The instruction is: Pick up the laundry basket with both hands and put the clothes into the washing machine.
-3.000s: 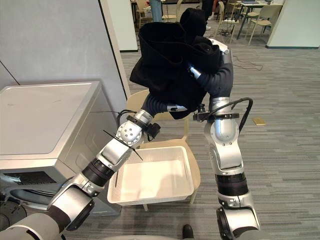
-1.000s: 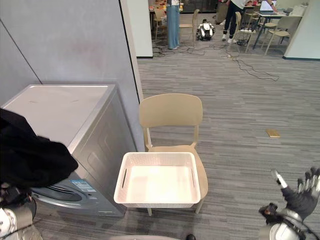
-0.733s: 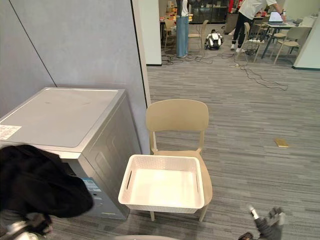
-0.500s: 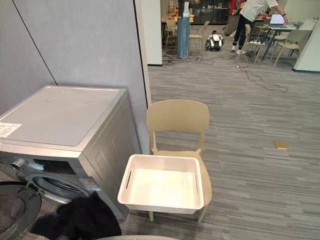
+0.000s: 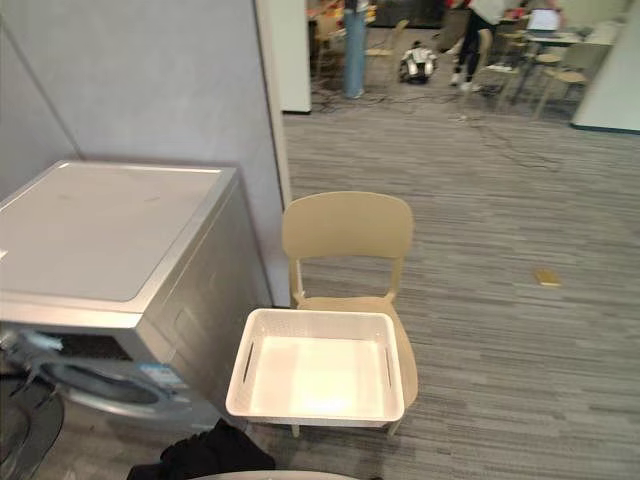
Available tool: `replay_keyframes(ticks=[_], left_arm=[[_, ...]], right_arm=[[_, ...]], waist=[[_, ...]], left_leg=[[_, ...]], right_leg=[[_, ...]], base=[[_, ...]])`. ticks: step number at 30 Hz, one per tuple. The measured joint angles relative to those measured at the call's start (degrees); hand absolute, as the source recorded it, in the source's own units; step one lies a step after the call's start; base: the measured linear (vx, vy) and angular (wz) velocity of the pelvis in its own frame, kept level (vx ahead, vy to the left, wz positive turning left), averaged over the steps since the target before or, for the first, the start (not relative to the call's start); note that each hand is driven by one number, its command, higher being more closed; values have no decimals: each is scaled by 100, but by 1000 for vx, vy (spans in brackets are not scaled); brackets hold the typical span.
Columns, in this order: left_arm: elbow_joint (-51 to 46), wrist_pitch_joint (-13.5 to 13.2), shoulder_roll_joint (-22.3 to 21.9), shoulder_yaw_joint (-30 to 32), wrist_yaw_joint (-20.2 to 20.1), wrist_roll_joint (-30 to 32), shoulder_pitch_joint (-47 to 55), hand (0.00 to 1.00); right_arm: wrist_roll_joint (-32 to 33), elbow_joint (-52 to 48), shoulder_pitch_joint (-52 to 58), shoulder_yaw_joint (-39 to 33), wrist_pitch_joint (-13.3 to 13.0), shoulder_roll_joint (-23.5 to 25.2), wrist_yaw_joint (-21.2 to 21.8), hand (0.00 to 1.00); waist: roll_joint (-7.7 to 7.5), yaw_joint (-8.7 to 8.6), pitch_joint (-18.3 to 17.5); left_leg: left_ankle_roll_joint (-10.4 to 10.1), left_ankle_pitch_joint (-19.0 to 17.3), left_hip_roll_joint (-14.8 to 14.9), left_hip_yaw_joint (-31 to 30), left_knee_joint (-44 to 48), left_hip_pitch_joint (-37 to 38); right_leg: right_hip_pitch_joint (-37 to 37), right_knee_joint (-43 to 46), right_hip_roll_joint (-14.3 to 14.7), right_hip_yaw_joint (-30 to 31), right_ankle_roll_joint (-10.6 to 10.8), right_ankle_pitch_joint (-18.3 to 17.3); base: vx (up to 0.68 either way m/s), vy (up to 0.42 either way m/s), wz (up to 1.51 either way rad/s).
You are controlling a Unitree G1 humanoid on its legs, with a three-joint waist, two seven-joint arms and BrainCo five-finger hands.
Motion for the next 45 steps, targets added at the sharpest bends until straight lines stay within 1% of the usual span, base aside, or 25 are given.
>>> replay_keyframes(ticks=[4, 7, 9, 12, 14, 16, 19, 20, 26, 27, 29, 30, 31, 32, 33, 34, 36, 37, 38, 39, 40, 41, 42, 44, 45], left_arm=[[-163, -14, -80, 59, 33, -185, -214, 100], [-142, 6, -98, 375, 64, -248, -108, 100], [-109, 57, -69, 496, 68, -252, 18, 100], [-5, 57, -68, 587, 61, -247, 152, 100], [113, 56, -112, 621, 64, -243, 122, 100], [198, 47, 44, 555, 73, -243, 53, 100], [339, 52, 346, 50, 69, -244, 69, 100], [360, 36, 460, -335, 47, -245, 32, 100], [344, -35, 544, -916, 35, -283, -48, 100], [327, -63, 586, -949, 26, -282, -49, 100], [317, -63, 620, -1032, -11, -281, -46, 100], [336, -60, 673, -1079, -68, -284, -33, 100], [394, -62, 805, -1099, -93, -284, -32, 100], [433, -58, 827, -1098, -101, -274, -43, 100], [494, -46, 975, -1014, -83, -226, -57, 100], [529, -43, 1024, -964, -79, -201, -30, 100], [673, 83, 1034, -864, -72, -94, -76, 100], [667, 83, 1037, -768, -71, -24, -154, 100], [651, 81, 988, -696, -65, 1, -195, 100], [634, 72, 898, -620, -37, 34, -277, 100], [632, 74, 816, -623, -40, 53, -349, 100], [631, 71, 765, -622, -43, 53, -421, 100], [534, 58, 750, -578, -69, 44, -546, 100], [269, 24, 409, -520, -88, 28, -682, 100], [228, 16, 363, -501, -89, 38, -660, 100]], right_arm=[[10, -137, -588, 680, -56, -281, 3, 0], [10, -288, -954, 747, -112, -313, 7, 0], [14, -345, -1036, 831, -162, -280, -6, 0], [11, -282, -803, 701, -147, -297, 6, 0], [11, -95, -794, 506, -122, -353, 15, 0], [6, 398, -820, 415, -14, -268, 106, 0], [4, 663, -720, 292, 64, -188, 105, 0], [0, 670, -654, 280, 70, -219, 87, 0], [-250, 671, -813, 342, 167, -580, 89, 0], [-267, 670, -842, 341, 184, -578, 43, 0], [-290, 660, -901, 334, 206, -579, 8, 0], [-285, 649, -885, 335, 207, -523, 10, 0], [-271, 630, -890, 375, 206, -425, 19, 0], [-252, 614, -881, 400, 203, -359, 32, 0], [-157, 614, -916, 465, 200, -194, 92, 0], [-115, 613, -971, 486, 194, -120, 104, 0], [26, 473, -1003, 496, 113, 76, 112, 0], [64, 426, -926, 463, 92, 108, 101, 0], [66, 420, -924, 444, 93, 106, 99, 0], [66, 339, -930, 442, 85, 109, 97, 0], [64, 275, -880, 438, 88, 105, 95, 0], [105, 177, -839, 375, 81, 119, 95, 0], [118, 134, -708, 300, 55, 204, 97, 0], [127, 76, -514, 147, 78, 124, 63, 0], [156, 78, -484, 90, 102, 157, 61, 0]], waist=[[-28, 84, 468], [-187, 198, 511], [-139, 197, 538], [-98, 148, 518], [-18, 142, 463], [-209, 59, 403], [-359, -23, 323], [-322, 3, 277], [-231, 0, 243], [-266, 4, 249], [-244, -31, 279], [-280, -126, 301], [-353, -163, 327], [-465, -167, 371], [-778, -125, 408], [-859, -111, 417], [-968, -170, 461], [-1045, -126, 469], [-1024, -92, 478], [-915, -92, 558], [-593, -156, 634], [-524, -182, 631], [-637, -341, 546], [-387, -337, 610], [-340, -322, 584]], left_leg=[[-10, 18, -214, -653, 945, -732], [28, 611, -425, -431, 900, -980], [299, 165, 12, 445, 1806, -1181], [219, 99, 746, 856, 2130, -958], [-18, -102, 660, 882, 1663, -802], [-59, 3, 278, 845, 631, -609], [7, 566, -184, 604, -360, -156], [44, 726, -332, 501, -609, -114], [256, 748, -787, 333, -475, -335], [339, 674, -869, 253, -328, -468], [485, 574, -936, -2, -138, -674], [497, 568, -985, -291, -98, -655], [512, 564, -1093, -479, -91, -639], [543, 558, -1166, -546, -95, -620], [581, 567, -1238, -738, -92, -606], [583, 569, -1213, -783, -83, -607], [574, 560, -1167, -922, -37, -617], [593, 520, -1276, -909, -64, -604], [602, 484, -1257, -907, -55, -599], [601, 458, -1128, -926, -67, -558], [607, 447, -982, -1065, -210, -490], [607, 446, -894, -1101, -424, -391], [750, 254, -956, -962, 282, -572], [609, -900, -800, -720, 1855, -902], [566, -949, -813, -744, 1777, -826]], right_leg=[[-82, 994, -394, -997, 18, -679], [-165, 1334, -827, -1379, -77, -901], [-76, 1363, -897, -1710, -85, -813], [149, 1338, -1037, -2152, 105, -700], [198, 1114, -988, -2281, 228, -510], [320, 453, -959, -2342, 190, -201], [516, 273, -1129, -2432, 74, -45], [510, 301, -1254, -2481, 231, -68], [379, 619, -1784, -2597, 290, -55], [374, 697, -1855, -2632, 219, -94], [284, 959, -1726, -2280, -729, -631], [231, 999, -1353, -1558, -1401, -1116], [199, 1102, -1060, -707, -1582, -1413], [179, 1210, -992, -358, -1552, -1489], [76, 1514, -940, -8, -1514, -1616], [24, 1554, -855, 19, -1347, -1671], [-68, 1477, -423, 75, -699, -1625], [-68, 1580, -572, -101, -134, -1345], [-105, 1701, -620, -276, -51, -1325], [-131, 2058, -597, -548, -199, -1197], [-294, 2472, -473, -686, -403, -874], [-404, 2657, -421, -680, -503, -691], [-425, 2474, -414, -455, -536, -698], [-9, 2506, -219, -307, -307, -1341], [-49, 2550, -219, -248, -317, -1407]], base=[[-71, -14, 142], [-88, -15, 79], [-2, 7, 63], [12, 125, 74], [-44, 237, 56], [-102, 231, 71], [-69, 140, 60], [-64, 97, 44], [-93, 87, 24], [-124, 113, 59], [-78, 82, 82], [40, 68, 126], [68, 64, 129], [106, 0, 107], [93, -48, 58], [105, -110, 45], [77, -90, 37], [67, -34, 31], [70, -92, 5], [7, -86, 8], [34, -87, 22], [142, -9, 61], [246, -13, 79], [229, -21, 64], [140, -40, 6]])
